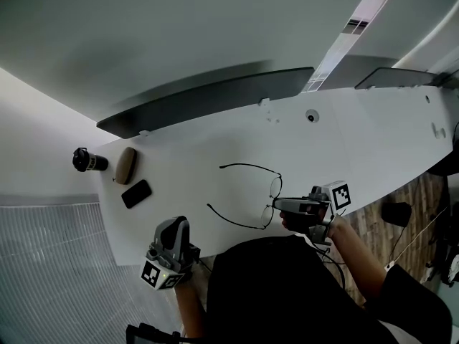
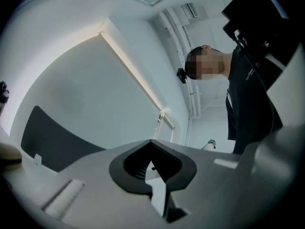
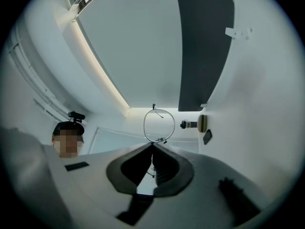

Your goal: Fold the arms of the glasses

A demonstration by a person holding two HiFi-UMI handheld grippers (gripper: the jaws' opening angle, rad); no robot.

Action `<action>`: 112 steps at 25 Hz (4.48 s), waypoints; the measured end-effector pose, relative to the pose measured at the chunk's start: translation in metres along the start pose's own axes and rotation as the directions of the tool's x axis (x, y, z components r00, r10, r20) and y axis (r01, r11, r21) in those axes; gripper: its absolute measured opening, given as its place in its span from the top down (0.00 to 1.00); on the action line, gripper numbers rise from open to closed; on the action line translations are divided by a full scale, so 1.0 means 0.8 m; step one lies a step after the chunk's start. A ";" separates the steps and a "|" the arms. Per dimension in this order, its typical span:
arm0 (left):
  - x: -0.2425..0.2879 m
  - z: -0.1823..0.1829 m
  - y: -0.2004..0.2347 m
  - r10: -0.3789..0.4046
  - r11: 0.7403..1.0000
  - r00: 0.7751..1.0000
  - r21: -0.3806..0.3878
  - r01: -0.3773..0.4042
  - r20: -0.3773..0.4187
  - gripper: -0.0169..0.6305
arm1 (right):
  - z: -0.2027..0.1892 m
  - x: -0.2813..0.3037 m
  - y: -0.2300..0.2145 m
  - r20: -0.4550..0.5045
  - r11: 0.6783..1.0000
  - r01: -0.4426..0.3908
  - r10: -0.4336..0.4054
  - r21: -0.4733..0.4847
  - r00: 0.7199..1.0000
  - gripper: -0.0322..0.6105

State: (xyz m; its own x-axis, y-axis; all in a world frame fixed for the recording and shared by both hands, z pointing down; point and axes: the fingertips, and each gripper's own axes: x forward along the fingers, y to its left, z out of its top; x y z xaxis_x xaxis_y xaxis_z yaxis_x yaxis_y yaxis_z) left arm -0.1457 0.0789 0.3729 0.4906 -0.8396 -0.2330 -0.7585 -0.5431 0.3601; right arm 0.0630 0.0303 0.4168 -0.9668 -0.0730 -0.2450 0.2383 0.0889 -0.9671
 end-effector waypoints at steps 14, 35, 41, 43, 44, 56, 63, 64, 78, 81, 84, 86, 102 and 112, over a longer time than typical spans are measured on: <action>0.025 0.019 0.038 0.348 0.869 0.936 0.389 -0.305 -0.044 0.74 | 0.000 0.004 0.006 -0.015 1.000 0.002 -0.002 0.002 1.000 0.93; 0.019 -0.008 -0.003 0.109 0.941 0.979 0.336 -0.046 -0.170 0.96 | -0.001 0.007 0.008 -0.015 1.000 -0.012 0.012 0.008 1.000 0.93; 0.031 -0.027 -0.042 -0.061 0.937 0.970 0.321 0.136 -0.233 0.96 | -0.001 0.006 0.009 -0.011 1.000 -0.014 0.014 0.009 1.000 0.93; 0.028 -0.024 -0.033 -0.018 0.939 0.976 0.332 0.091 -0.216 0.96 | 0.000 0.008 0.009 -0.013 1.000 -0.010 0.010 0.005 1.000 0.93; 0.027 -0.023 -0.030 0.003 0.934 0.976 0.350 0.075 -0.216 0.96 | 0.001 0.008 0.010 -0.014 1.000 -0.010 0.010 0.002 1.000 0.93; 0.017 -0.039 -0.026 0.063 0.935 0.966 0.354 0.031 -0.251 0.79 | 0.001 0.002 0.002 0.003 1.000 -0.013 0.013 0.022 1.000 0.93; 0.020 -0.058 -0.017 -0.120 0.763 0.991 -0.644 0.058 -0.053 0.73 | 0.007 0.013 0.022 0.013 0.996 -0.053 0.054 -0.074 0.998 0.93; 0.022 -0.064 -0.020 -0.110 0.710 0.992 -0.703 0.039 -0.055 0.73 | 0.008 0.014 0.024 0.015 0.995 -0.058 0.059 -0.084 0.998 0.93; 0.040 -0.059 -0.028 -0.070 0.514 0.995 -0.853 0.094 0.068 0.80 | 0.006 0.016 0.027 -0.012 0.993 -0.065 0.064 -0.099 0.998 0.93; 0.045 -0.063 -0.032 -0.080 0.554 0.997 -0.832 0.046 0.002 0.91 | 0.006 0.017 0.027 -0.017 0.993 -0.060 0.058 -0.097 0.998 0.93; 0.049 -0.064 -0.041 -0.112 0.559 0.994 -0.828 0.054 -0.011 0.86 | 0.006 0.018 0.029 -0.019 0.993 -0.063 0.062 -0.103 0.998 0.93; 0.050 -0.059 -0.045 -0.126 0.533 0.992 -0.841 0.091 0.028 0.78 | 0.006 0.019 0.030 -0.018 0.992 -0.066 0.064 -0.109 0.998 0.93; 0.049 -0.065 -0.048 -0.137 0.520 0.990 -0.850 0.085 0.016 0.92 | -0.005 0.022 0.021 -0.049 0.995 -0.046 0.042 -0.091 0.998 0.93; 0.053 -0.069 -0.059 -0.206 0.498 0.978 -0.864 0.078 -0.030 0.95 | -0.014 0.027 0.013 -0.086 0.992 -0.008 -0.003 -0.127 0.996 0.93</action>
State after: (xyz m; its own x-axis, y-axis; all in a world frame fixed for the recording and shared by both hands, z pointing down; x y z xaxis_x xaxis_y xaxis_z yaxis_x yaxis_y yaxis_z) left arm -0.0657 0.0691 0.3958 0.6494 -0.7091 -0.2747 0.0310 -0.3363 0.9412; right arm 0.0434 0.0407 0.4021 -0.9718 0.0120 -0.2354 0.2324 0.2146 -0.9487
